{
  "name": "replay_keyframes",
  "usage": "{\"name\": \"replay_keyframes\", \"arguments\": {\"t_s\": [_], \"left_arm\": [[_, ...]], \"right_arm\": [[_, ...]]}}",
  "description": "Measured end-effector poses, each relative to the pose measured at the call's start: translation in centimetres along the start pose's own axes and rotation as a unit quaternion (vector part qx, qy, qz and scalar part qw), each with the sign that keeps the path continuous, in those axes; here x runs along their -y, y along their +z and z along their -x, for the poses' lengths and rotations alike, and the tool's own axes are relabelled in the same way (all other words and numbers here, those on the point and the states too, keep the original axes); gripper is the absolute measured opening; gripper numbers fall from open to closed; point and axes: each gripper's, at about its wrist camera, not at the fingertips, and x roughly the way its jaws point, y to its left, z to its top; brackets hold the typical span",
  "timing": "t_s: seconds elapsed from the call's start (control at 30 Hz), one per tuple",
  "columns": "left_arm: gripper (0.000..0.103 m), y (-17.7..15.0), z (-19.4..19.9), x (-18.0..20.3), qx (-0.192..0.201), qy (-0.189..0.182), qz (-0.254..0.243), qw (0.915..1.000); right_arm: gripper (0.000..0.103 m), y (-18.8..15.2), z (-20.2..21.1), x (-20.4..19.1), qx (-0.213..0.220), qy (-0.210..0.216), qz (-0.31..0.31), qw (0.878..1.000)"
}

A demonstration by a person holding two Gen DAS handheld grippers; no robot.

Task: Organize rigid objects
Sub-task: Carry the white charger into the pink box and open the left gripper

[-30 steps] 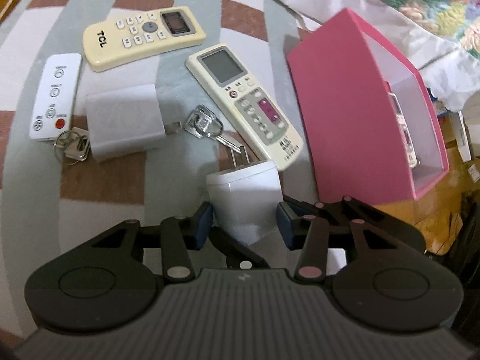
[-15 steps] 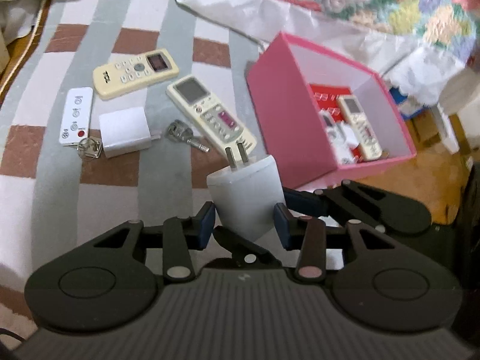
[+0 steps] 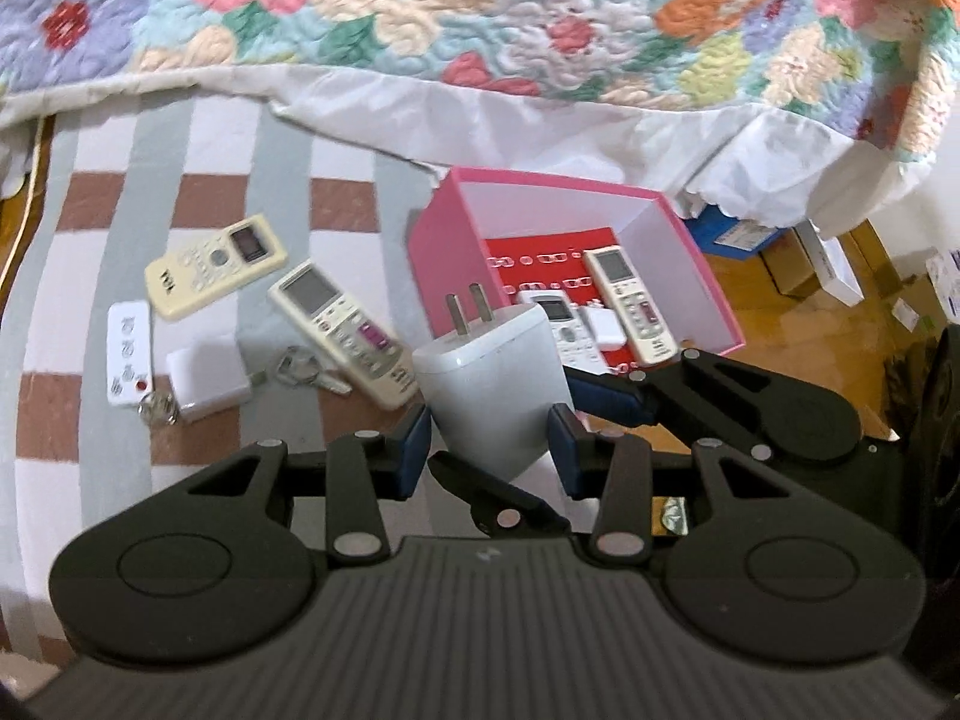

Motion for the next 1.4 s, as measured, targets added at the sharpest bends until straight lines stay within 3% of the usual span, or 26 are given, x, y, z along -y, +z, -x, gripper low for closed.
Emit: {"name": "replay_keyframes", "arguments": {"t_s": [0.33, 0.43, 0.57, 0.73, 0.93, 1.13, 1.27, 1.33, 1.4], "left_arm": [[0.041, 4.6, -0.7, 4.5, -0.020, -0.006, -0.035, 0.9992], [0.041, 6.3, -2.7, 5.4, -0.035, -0.001, -0.035, 0.9988], [0.041, 8.0, -7.1, 6.0, -0.075, 0.006, -0.020, 0.9970], [0.041, 8.0, -13.1, 7.3, -0.132, 0.044, -0.033, 0.9897], [0.041, 8.3, -17.1, 7.6, -0.200, 0.054, -0.046, 0.9772], [0.041, 8.2, -19.0, 7.8, -0.235, 0.069, -0.045, 0.9685], [0.041, 7.8, -19.1, 7.7, -0.224, 0.072, -0.053, 0.9705], [0.050, 7.9, -18.5, 7.9, -0.209, 0.076, -0.071, 0.9723], [0.050, 8.1, -17.4, 7.8, -0.187, 0.070, -0.078, 0.9768]], "right_arm": [[0.061, 2.2, 1.8, 4.8, 0.003, -0.013, -0.026, 1.000], [0.061, 2.5, 1.0, 6.9, -0.004, -0.017, -0.033, 0.999], [0.061, 1.9, -1.7, 10.9, -0.030, 0.007, -0.086, 0.996], [0.061, -0.6, -5.8, 14.4, -0.072, 0.038, -0.168, 0.982], [0.061, -3.6, -7.8, 16.9, -0.099, 0.076, -0.257, 0.958], [0.061, -4.6, -9.3, 17.6, -0.127, 0.094, -0.275, 0.948], [0.064, -4.4, -10.0, 17.5, -0.148, 0.089, -0.250, 0.953], [0.066, -4.3, -9.9, 17.5, -0.158, 0.091, -0.240, 0.953], [0.066, -4.2, -9.2, 17.6, -0.149, 0.086, -0.230, 0.958]]}}
